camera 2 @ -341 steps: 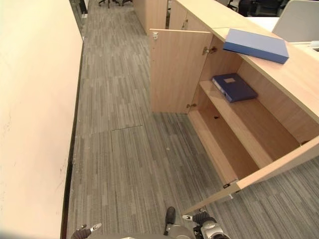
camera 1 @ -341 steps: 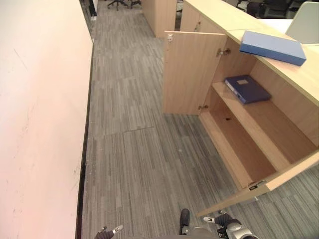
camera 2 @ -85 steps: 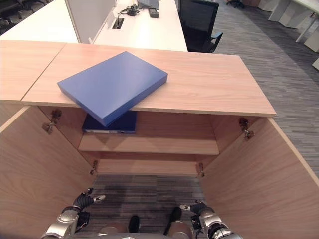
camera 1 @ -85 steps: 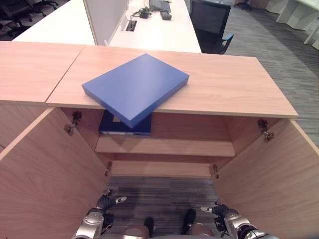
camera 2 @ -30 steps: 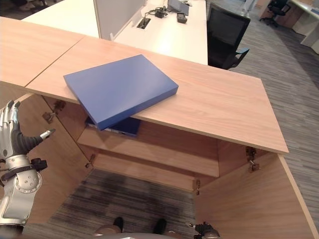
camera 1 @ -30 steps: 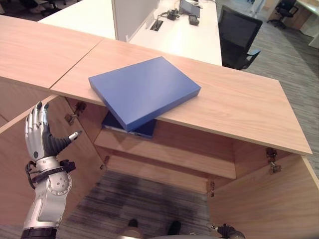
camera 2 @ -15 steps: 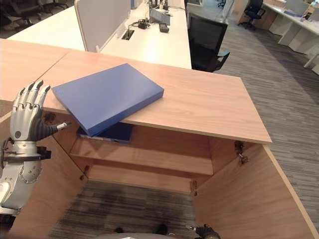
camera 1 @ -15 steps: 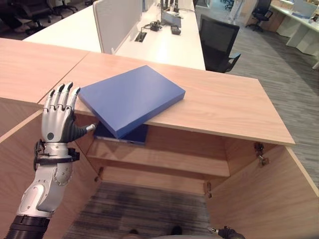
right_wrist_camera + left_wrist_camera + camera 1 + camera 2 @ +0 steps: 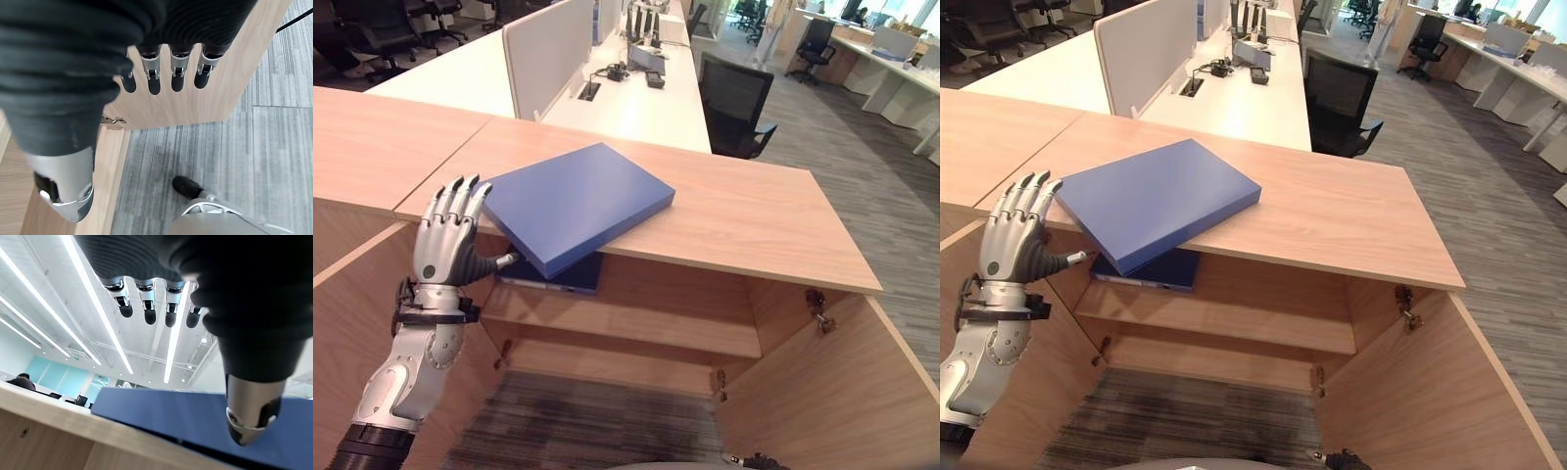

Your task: Put the empty folder in the office cabinet

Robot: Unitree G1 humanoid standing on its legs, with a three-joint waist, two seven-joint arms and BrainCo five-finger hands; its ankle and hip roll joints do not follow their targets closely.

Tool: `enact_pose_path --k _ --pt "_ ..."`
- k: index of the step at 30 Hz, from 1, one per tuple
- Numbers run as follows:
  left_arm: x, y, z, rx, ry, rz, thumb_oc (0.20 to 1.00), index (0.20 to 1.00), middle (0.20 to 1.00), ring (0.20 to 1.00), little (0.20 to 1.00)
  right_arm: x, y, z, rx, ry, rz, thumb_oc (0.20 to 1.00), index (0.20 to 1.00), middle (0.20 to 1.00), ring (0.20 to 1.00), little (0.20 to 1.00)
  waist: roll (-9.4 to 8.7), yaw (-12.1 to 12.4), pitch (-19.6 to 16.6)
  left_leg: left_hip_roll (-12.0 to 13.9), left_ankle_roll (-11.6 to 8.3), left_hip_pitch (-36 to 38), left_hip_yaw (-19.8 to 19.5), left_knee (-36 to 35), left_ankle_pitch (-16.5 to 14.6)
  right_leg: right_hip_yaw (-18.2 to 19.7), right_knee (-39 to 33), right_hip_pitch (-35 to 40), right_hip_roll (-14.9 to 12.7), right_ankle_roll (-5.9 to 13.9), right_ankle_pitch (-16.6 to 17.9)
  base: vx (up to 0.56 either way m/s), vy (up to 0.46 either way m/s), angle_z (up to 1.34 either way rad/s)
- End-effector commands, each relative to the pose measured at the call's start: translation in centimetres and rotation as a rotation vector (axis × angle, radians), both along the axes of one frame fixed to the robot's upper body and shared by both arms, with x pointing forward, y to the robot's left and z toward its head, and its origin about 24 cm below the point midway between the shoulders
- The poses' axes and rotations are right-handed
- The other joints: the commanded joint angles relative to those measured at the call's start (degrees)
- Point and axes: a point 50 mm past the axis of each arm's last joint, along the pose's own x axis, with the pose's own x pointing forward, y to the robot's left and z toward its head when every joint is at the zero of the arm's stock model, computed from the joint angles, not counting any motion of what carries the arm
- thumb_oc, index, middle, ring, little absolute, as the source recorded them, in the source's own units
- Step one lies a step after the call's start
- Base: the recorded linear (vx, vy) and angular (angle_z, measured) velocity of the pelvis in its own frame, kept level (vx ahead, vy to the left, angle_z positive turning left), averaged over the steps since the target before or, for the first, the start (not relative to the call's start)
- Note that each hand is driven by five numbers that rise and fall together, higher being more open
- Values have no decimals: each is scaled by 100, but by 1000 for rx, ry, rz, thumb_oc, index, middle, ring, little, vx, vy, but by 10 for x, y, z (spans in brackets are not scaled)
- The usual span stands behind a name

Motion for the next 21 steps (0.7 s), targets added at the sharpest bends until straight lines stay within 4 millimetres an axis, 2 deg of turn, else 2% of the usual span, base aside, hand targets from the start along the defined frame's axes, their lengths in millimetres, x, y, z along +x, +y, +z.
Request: enact_pose_path --k 1,21 --pt "7 -8 31 110 -101 -75 1000 1000 1000 1000 1000 22 -4 5 -35 -28 69 1000 1000 1000 1000 1000 -33 -17 106 13 63 182 16 16 -644 80 35 215 -183 504 -347 0 0 0" --pt "23 -13 29 273 -13 -104 1000 1000 1000 1000 1000 24 -9 6 -42 -34 93 1000 1000 1000 1000 1000 4 -139 45 13 68 264 103 16 -668 171 35 240 -156 510 -340 1 3 -3"
